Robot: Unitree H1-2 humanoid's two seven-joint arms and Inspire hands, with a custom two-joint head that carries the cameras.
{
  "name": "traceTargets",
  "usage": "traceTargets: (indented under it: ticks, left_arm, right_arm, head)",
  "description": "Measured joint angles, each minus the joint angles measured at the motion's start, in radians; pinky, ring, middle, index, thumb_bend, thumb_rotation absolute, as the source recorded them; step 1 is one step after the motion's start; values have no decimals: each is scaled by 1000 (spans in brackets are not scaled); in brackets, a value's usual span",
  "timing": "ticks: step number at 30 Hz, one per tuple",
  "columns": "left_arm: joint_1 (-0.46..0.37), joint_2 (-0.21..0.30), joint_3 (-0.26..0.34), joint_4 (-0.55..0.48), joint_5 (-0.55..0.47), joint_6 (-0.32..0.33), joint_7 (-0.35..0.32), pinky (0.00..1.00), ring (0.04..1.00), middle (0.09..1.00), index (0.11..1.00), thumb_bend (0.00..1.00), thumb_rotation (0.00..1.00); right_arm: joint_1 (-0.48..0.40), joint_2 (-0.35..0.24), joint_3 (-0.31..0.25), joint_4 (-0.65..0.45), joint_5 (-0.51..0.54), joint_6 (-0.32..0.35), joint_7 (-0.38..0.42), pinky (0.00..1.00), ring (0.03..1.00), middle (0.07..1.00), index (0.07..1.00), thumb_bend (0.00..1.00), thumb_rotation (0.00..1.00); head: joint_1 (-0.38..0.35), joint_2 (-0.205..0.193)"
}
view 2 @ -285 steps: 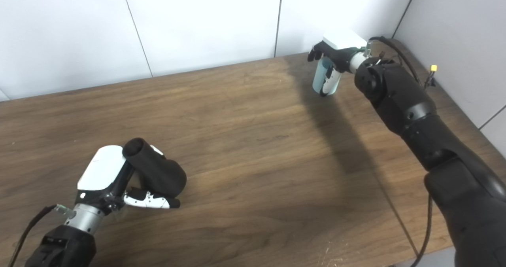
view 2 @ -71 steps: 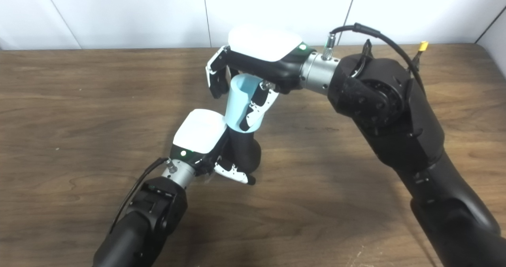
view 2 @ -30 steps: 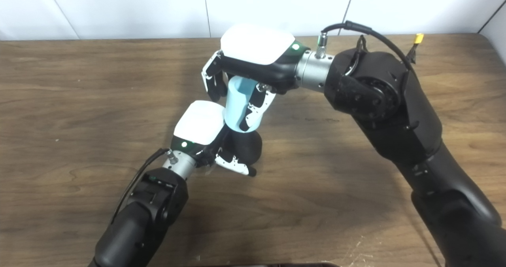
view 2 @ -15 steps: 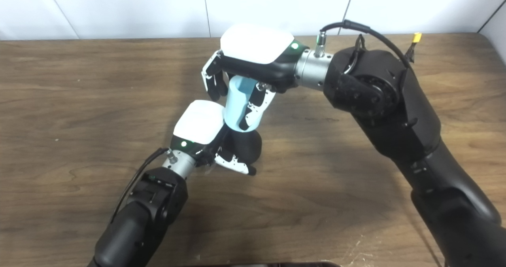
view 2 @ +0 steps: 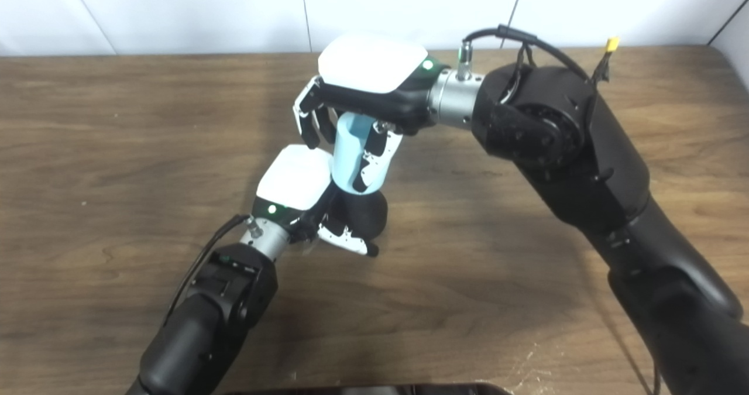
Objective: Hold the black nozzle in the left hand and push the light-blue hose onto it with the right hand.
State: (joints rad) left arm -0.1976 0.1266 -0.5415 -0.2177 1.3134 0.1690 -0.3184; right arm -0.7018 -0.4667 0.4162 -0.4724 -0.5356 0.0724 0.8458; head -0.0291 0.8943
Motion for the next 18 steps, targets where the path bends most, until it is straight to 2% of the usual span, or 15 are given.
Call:
traceTargets:
  ticks: [6, 12, 15, 18]
  left_arm:
    - [0, 0, 0, -6, 0, -12, -16, 672, 602, 535, 447, 519, 0]
    - [0, -2, 4, -12, 6, -17, -33, 670, 598, 536, 447, 518, 0]
    - [0, -4, 6, -12, 6, -21, -35, 656, 592, 536, 447, 518, 0]
    - [0, -4, 8, -12, 9, -23, -35, 650, 593, 535, 448, 519, 0]
  right_arm:
    - [-8, -5, 11, -22, -2, 38, 34, 267, 352, 472, 534, 511, 0]
    - [-21, -27, 34, -36, -3, 35, 43, 408, 385, 457, 530, 515, 0]
    - [-22, -32, 38, -37, -1, 39, 44, 353, 376, 451, 526, 515, 0]
    - [-22, -32, 42, -37, -1, 39, 44, 341, 386, 448, 523, 516, 0]
  head:
    - [-3, 9]
    - [-3, 12]
    - [-5, 14]
    - [-5, 14]
